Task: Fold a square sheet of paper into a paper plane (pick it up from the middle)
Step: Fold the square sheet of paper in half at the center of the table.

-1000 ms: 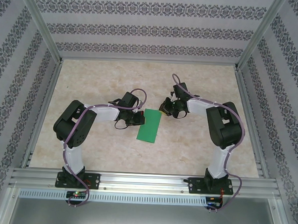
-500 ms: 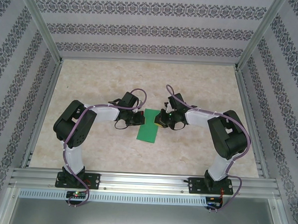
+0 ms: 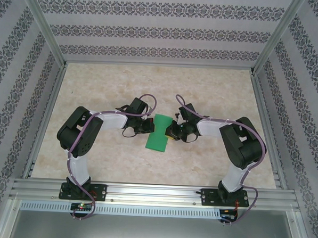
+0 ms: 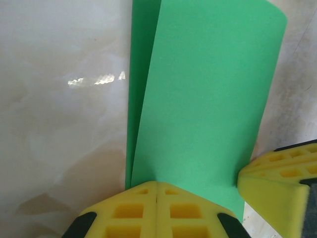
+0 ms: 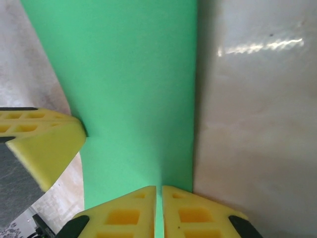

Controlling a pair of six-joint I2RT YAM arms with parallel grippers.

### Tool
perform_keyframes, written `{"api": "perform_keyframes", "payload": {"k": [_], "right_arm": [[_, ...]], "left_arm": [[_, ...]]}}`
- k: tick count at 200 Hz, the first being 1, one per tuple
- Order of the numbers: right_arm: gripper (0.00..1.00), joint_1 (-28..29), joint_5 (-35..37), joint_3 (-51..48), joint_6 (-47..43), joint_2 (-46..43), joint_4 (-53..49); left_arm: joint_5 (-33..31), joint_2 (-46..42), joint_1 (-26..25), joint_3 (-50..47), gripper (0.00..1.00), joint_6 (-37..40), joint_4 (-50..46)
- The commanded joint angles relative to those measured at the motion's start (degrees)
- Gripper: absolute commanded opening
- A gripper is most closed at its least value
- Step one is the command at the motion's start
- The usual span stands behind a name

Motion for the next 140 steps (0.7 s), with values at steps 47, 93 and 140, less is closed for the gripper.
{"api": "perform_keyframes", "payload": {"k": [47,93,140], "right_arm": [[0.14,5.3,-2.1,-3.1,0.9,-5.4,3.0],[0.13,7.5,-0.4,-9.5,4.2,-4.3,8.8],[0.14,7.8,-0.3,-10.0,3.9,-9.0,6.3]], "left_arm": [[-3.5,2.0,-1.2,-2.2,0.0,1.0,-7.5],[-3.6,1.6,-1.4,-2.3,0.0,0.9,-7.8],[-3.6,1.6,-1.5,-1.9,0.0,1.0,-8.2]]}}
